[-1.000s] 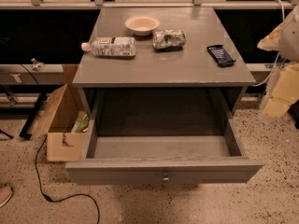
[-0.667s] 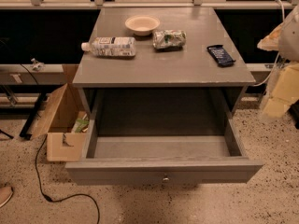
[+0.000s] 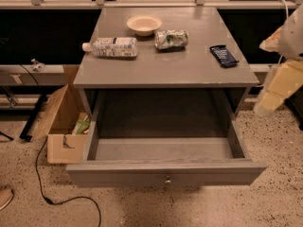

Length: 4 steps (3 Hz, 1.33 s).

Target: Place rxbar blueberry into top drawer

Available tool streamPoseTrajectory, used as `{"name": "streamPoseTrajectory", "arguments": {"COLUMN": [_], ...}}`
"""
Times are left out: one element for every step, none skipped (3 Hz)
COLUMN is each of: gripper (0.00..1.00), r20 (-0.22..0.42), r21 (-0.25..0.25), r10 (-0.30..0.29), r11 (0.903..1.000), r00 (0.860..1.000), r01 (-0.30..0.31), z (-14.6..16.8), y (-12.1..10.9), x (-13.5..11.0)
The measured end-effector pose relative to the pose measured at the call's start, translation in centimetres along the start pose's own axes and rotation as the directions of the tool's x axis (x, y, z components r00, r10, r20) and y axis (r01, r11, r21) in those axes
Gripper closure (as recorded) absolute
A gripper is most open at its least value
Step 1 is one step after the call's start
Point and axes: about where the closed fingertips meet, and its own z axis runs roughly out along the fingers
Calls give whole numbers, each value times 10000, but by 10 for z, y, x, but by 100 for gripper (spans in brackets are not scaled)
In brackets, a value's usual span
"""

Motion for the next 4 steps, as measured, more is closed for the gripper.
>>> {"name": "streamPoseTrajectory", "arguments": {"gripper": [0,0,0,0], "r20": [585,1256,1259,1766], "r21": [-56,82,82,128], "r10": [808,1623,1624,1963], "r11": [9967,9863,9863,9794], "r00": [9950,9787,9787,9645], "r01": [-806,-1646,-1647,-2016], "z": [29,49,49,59], "y": [-40,-80,-80,-101], "x": [3,1,1,-14]}}
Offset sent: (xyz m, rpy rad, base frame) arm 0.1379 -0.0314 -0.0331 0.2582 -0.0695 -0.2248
